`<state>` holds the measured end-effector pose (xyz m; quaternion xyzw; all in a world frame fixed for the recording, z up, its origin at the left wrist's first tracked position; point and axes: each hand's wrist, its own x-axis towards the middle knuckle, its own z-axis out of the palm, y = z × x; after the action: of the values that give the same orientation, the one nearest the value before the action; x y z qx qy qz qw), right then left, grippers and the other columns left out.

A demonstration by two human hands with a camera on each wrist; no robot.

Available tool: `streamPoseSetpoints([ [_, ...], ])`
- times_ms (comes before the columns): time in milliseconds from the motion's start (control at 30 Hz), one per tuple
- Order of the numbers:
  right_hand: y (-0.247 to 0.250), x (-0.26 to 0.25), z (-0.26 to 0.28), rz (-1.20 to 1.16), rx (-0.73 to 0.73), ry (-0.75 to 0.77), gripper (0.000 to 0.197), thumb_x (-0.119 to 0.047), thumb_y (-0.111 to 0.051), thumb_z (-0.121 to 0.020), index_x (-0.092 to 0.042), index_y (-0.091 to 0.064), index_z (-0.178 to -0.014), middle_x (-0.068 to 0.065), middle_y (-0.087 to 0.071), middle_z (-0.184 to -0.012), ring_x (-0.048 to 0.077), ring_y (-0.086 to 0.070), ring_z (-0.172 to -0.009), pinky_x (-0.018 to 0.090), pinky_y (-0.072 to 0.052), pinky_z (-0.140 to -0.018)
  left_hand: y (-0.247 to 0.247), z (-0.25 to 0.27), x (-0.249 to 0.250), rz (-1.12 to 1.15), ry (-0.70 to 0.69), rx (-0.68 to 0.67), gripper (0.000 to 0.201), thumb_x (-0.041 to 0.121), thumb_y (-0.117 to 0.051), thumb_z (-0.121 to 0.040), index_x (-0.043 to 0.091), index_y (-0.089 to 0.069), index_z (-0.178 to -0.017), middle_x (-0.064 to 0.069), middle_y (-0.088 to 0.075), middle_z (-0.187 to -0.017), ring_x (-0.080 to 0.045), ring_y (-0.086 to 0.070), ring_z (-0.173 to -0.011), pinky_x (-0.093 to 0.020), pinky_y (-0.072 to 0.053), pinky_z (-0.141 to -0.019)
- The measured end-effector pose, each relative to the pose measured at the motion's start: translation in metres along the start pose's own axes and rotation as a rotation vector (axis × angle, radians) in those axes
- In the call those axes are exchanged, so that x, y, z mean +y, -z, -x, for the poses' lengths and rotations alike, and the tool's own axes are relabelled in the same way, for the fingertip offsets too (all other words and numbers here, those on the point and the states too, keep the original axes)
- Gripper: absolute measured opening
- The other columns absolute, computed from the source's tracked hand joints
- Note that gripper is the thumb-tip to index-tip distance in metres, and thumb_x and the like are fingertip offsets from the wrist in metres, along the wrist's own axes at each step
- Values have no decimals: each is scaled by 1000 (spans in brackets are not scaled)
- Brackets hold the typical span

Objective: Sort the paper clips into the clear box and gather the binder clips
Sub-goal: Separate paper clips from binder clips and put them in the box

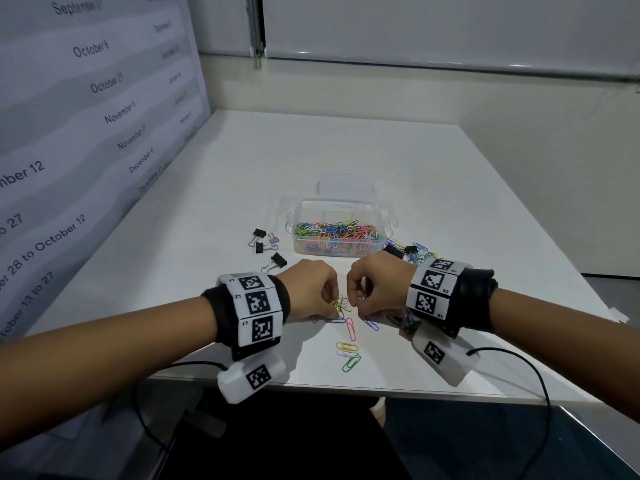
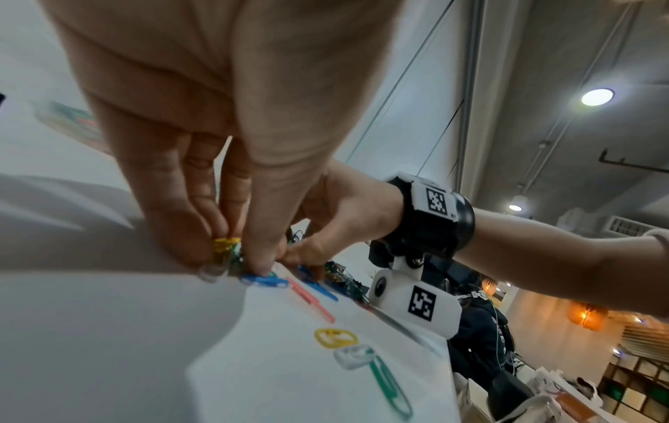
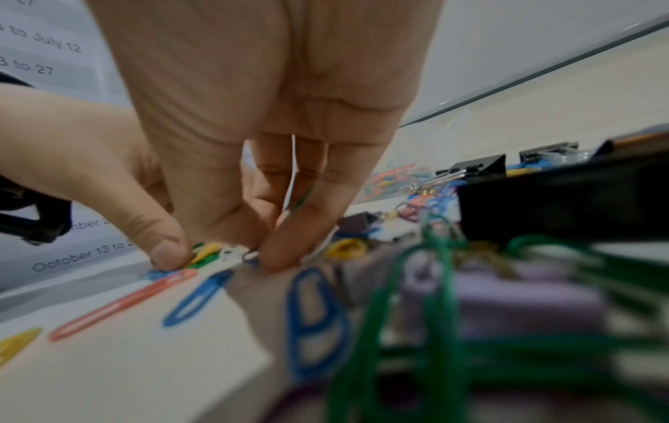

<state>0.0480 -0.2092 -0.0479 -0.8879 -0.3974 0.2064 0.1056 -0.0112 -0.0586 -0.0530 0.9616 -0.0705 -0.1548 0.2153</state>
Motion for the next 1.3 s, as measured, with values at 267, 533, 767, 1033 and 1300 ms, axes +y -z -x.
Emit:
streamPoseSetpoints([
  [267,28,7,-7,-125,93,-94,10,-4,-73,-70,-12,-67,-68,-12,-60,-57,-5,-56,-46,5,-43,-47,6,-16,0,-39,-33,-34,6,12,-68,-78,7,-69,-82,-5,-67,-74,-12,-55,-62,-26,-47,-65],
  [533,71,17,-30,-271,415,-148,23,-1,-63,-77,-20,-65,-65,-14,-63,-52,2,-64,-47,13,-51,-55,37,-33,-9,178,-28,40,21,7,-67,-79,19,-57,-66,-2,-63,-70,-11,-58,-57,-22,-50,-62],
  [767,61,30,-42,-272,430,-219,34,5,-51,-80,-20,-74,-83,-3,-69,-79,15,-69,-77,24,-53,-78,67,-53,-16,439,23,335,12,2,-63,-84,14,-62,-83,-1,-60,-70,-5,-59,-47,-20,-52,-59],
  [1033,58,27,-22,-207,379,-117,26,0,-57,-80,-22,-71,-80,-7,-67,-78,8,-60,-72,17,-46,-67,64,-64,-25,386,101,427,21,-1,-55,-85,8,-68,-98,-5,-59,-94,-20,-56,-83,-33,-50,-87],
  [1300,25,7,-7,46,62,4,20,-14,-59,-87,-15,-70,-103,0,-70,-103,6,-55,-78,12,-40,-68,64,-50,-17,270,-20,451,24,-4,-56,-82,13,-66,-95,1,-59,-88,-15,-55,-75,-18,-44,-66],
])
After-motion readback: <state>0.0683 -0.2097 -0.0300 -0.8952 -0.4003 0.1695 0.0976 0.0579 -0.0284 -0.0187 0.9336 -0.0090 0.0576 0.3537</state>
